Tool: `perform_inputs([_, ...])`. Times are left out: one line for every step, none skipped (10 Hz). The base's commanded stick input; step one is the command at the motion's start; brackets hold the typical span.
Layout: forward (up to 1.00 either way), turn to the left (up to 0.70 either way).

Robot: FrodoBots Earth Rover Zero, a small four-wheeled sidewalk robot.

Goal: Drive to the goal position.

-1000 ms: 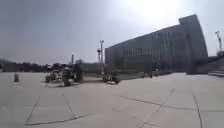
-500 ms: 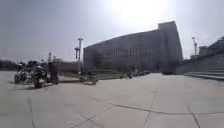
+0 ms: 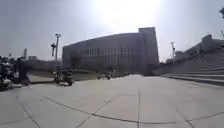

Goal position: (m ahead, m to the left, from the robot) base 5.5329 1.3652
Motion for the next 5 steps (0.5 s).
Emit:
perform_inputs([1.0, -0.4])
perform_inputs([1.0, -0.4])
perform_inputs([1.0, -0.4])
perform_inputs([1.0, -0.4])
perform_inputs([1.0, -0.23])
